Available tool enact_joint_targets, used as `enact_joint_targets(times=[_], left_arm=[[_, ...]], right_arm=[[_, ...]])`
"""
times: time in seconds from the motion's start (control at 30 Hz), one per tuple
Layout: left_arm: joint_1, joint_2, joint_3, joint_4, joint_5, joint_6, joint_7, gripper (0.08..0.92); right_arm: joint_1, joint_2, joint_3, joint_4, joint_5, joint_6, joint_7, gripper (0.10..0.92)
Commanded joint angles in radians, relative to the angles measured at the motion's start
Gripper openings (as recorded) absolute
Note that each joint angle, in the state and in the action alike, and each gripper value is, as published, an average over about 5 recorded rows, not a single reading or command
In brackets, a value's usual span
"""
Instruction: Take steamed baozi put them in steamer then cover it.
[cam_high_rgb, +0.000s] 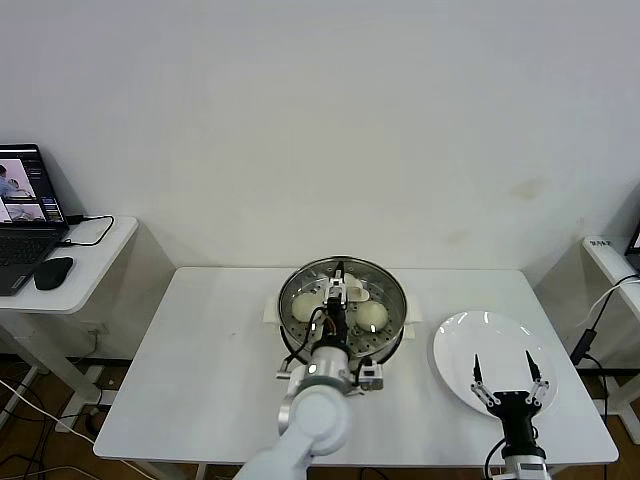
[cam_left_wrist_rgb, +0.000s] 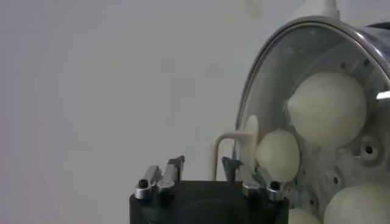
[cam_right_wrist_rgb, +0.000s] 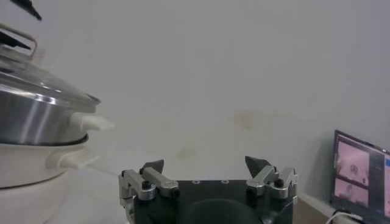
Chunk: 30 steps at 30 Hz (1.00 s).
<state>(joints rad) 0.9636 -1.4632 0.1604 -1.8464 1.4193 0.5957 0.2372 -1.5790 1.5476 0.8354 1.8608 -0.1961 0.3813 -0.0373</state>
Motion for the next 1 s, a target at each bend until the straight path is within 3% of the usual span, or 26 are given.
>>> enact_joint_targets(times=[0.03, 0.17, 0.27, 0.33, 0.43, 0.53, 0.67, 0.8, 1.0], left_arm=[[0.168, 0.151, -0.049, -0.280, -0.280, -0.013, -0.084, 0.759], [0.248, 0.206, -0.144, -0.390, -0.530, -0.052, -0.196, 0.815], [0.330, 0.253, -0.235, -0.451, -0.815, -0.151, -0.358, 0.822], [0.411, 0.274, -0.322, -0.461, -1.060, -0.311, -0.471, 0.822], [0.517, 0.272, -0.478, -0.427, -1.400, -0.572, -0.543, 0.823], [0.575, 0.262, -0.593, -0.381, -1.593, -0.664, -0.575, 0.823], [0.650, 0.284, -0.660, -0.373, -1.772, -0.598, -0.566, 0.823], [0.722, 0.299, -0.676, -0.366, -1.810, -0.585, -0.519, 0.823], [0.780, 0.264, -0.672, -0.333, -1.784, -0.591, -0.502, 0.823]], right_arm=[[-0.009, 0.004, -0.001, 0.008, 0.000, -0.002, -0.001, 0.823], [-0.019, 0.005, -0.008, 0.015, 0.009, -0.004, -0.005, 0.823], [-0.028, 0.002, -0.010, 0.022, 0.019, -0.005, -0.010, 0.823], [-0.034, -0.001, -0.011, 0.026, 0.031, -0.006, -0.015, 0.822], [-0.045, -0.010, -0.015, 0.031, 0.054, -0.009, -0.023, 0.823], [-0.061, -0.026, -0.021, 0.037, 0.074, -0.011, -0.027, 0.823], [-0.104, -0.063, -0.021, 0.058, 0.124, -0.025, -0.038, 0.822], [-0.181, -0.107, -0.030, 0.108, 0.216, -0.077, -0.076, 0.823], [-0.255, -0.120, -0.060, 0.155, 0.317, -0.158, -0.099, 0.822]])
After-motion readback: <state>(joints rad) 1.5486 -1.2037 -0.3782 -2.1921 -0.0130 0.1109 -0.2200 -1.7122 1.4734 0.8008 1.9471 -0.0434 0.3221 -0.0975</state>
